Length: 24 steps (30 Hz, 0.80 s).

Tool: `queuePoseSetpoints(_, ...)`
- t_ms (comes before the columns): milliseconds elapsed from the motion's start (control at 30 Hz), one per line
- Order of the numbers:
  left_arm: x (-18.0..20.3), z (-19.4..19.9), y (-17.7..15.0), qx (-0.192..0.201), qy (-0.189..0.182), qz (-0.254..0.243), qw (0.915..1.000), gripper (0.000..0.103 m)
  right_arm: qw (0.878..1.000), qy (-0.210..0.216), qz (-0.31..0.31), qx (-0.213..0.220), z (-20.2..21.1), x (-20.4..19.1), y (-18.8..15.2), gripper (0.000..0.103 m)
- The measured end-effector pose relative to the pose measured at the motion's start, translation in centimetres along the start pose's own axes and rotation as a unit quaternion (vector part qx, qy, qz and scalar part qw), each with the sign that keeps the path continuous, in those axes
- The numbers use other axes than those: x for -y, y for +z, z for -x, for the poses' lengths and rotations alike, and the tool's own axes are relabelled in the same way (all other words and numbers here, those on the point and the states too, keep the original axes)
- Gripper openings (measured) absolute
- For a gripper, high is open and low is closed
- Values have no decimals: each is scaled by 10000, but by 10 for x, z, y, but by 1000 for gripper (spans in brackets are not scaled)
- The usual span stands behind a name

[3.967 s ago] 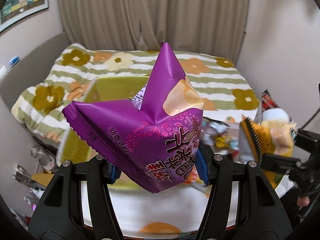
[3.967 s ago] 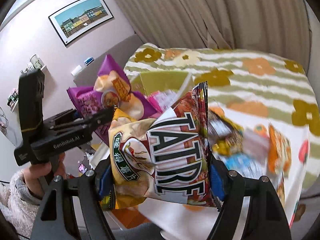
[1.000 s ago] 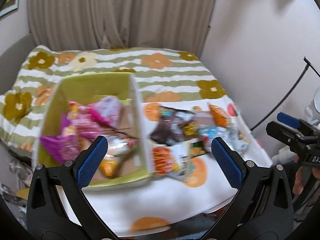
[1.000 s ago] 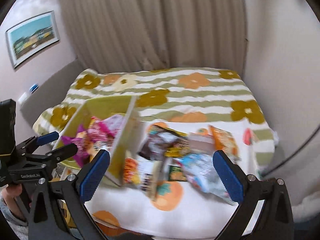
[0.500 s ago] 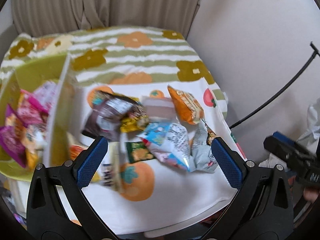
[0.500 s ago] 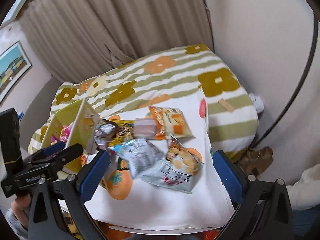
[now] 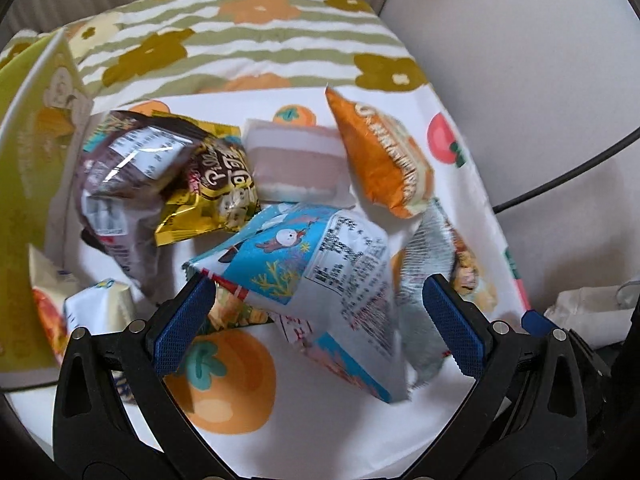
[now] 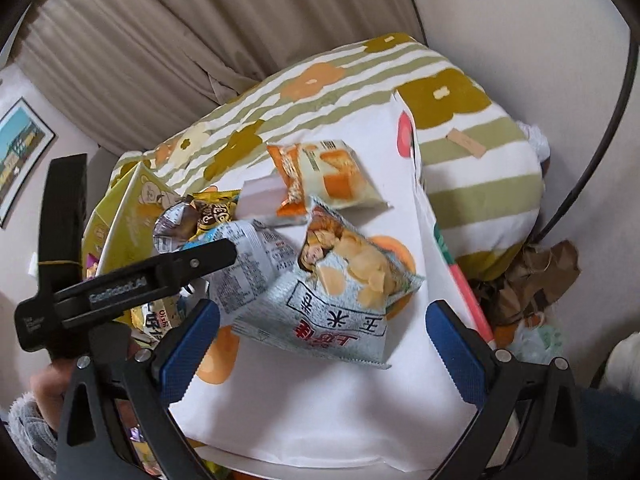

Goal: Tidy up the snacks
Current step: 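Grasp the blue-white bag with the left tool while the right tool grasps the potato chip bag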

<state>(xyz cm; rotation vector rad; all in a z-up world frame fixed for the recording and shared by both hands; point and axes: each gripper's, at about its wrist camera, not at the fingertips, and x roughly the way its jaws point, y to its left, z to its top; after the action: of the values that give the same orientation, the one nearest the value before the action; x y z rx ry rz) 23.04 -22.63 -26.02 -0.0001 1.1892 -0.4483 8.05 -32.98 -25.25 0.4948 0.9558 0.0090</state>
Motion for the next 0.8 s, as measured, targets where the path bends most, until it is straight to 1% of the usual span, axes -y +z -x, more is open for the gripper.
queuePoseSetpoints(67, -1, -10, 2, -71, -17, -69, 9999, 101, 9997, 79, -231, 5, -9, 7, -4, 103)
queuePoseSetpoints(167, 0, -20, 4, -151, 12, -221, 9996, 94, 9987, 91, -480, 142, -13, 10, -7, 103)
queuePoseSetpoints(233, -2, -24, 4, -199, -39, -313, 9993, 93, 9977, 124, -651, 168, -17, 13, -8, 103)
queuePoseSetpoints(333, -2, -26, 3, -217, -142, -419, 9988, 83, 9969, 37, -754, 237, -20, 12, -7, 103)
queuePoseSetpoints(367, -2, -26, 3, -217, -179, -470, 9985, 77, 9964, -7, -795, 297, -20, 12, -7, 103)
queuePoseSetpoints(400, -2, -26, 3, -213, -182, -516, 9983, 75, 9959, -30, -833, 340, -20, 11, -7, 103)
queuePoseSetpoints(567, -2, -23, 4, -197, -235, -705, 9970, 71, 9947, -282, -882, 455, -21, 5, -4, 103)
queuePoseSetpoints(800, -1, -15, 2, -156, -182, -1015, 9945, 70, 9931, -491, -997, 385, -35, -3, -3, 103)
